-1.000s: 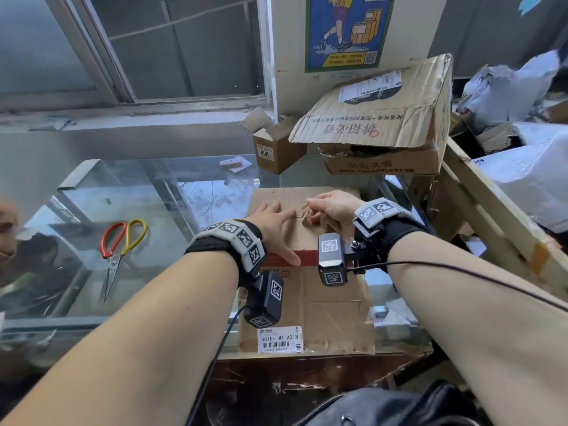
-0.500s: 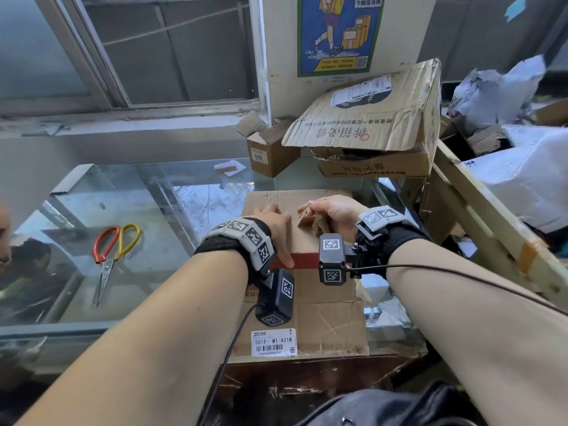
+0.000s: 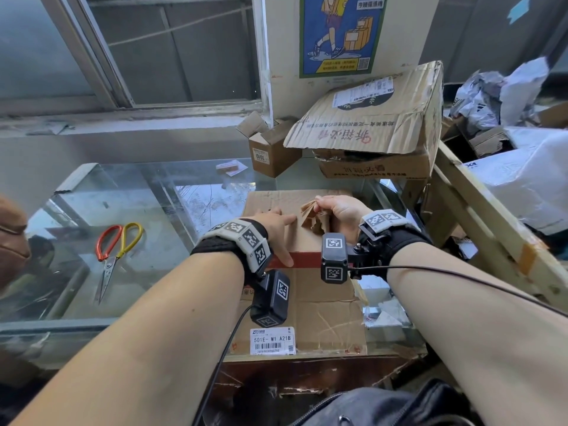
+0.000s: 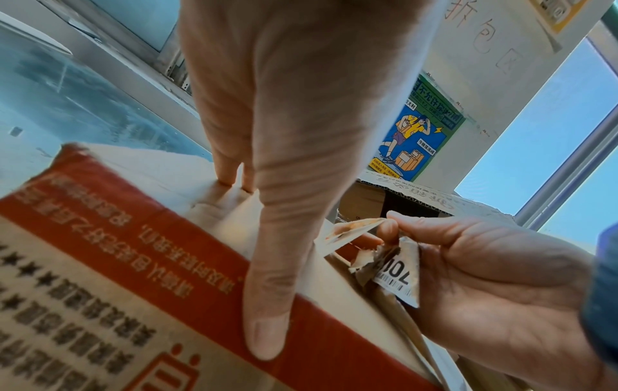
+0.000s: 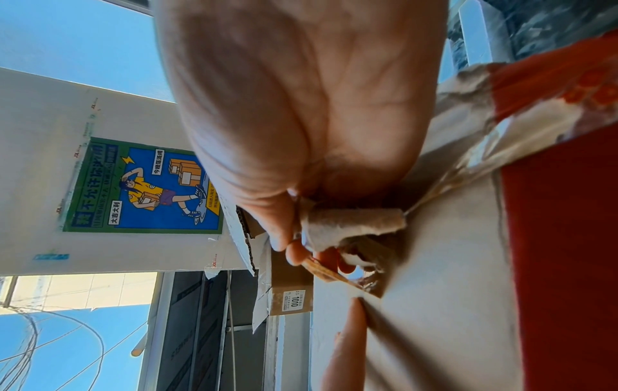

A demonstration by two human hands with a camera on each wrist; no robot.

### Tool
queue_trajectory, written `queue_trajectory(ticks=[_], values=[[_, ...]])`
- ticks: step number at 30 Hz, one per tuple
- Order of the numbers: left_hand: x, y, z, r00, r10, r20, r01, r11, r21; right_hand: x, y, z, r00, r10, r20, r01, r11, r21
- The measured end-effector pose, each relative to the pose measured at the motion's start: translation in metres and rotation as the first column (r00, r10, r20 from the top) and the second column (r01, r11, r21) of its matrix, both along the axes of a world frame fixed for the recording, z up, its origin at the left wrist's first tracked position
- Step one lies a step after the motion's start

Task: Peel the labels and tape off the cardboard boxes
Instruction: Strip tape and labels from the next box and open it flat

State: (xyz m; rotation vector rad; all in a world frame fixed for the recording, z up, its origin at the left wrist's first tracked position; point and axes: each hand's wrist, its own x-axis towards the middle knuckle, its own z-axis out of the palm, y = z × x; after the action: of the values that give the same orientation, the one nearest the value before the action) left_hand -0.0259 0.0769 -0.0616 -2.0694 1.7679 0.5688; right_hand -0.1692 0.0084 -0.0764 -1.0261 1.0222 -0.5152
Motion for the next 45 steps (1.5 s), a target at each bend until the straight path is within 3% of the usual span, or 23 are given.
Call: queue_trajectory(ticks=[17, 40, 45], values=[[-0.0004, 0.0009, -0.0011, 1.0, 0.007, -0.014, -0.007, 1.0, 0.025, -0.0026, -0.0032, -0.0012, 0.98, -0.121, 0.161, 0.102, 0.987, 0.121], [-0.0026, 0.0048, -0.0005, 1.0, 0.012, -0.017, -0.012, 1.0, 0.003, -0.0014, -0.0058, -0.0031, 0.956, -0.186, 0.227, 0.154, 0.976, 0.151], [-0.0028, 0.006, -0.0001, 1.0, 0.012, -0.025, -0.012, 1.0, 0.002, -0.0028, -0.0075, -0.0035, 0.93, -0.298, 0.214, 0.271, 0.951, 0.148]])
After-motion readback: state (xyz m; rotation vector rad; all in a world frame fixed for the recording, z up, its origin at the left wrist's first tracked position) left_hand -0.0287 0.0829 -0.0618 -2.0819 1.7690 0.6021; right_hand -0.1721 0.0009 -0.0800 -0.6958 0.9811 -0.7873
